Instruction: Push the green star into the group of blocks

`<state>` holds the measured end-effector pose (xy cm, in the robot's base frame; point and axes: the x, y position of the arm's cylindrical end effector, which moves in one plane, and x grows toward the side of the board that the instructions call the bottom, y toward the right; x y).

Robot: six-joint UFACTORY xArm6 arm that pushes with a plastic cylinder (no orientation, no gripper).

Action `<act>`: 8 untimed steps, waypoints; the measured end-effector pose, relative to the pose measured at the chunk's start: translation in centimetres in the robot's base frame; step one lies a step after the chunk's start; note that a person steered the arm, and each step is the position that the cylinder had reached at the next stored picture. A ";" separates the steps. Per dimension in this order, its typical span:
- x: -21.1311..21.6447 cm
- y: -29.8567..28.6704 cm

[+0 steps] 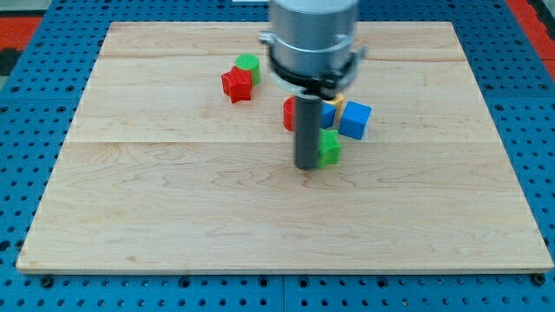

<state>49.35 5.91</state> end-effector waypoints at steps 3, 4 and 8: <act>-1.7 -3.2; -1.0 -2.9; -3.0 4.5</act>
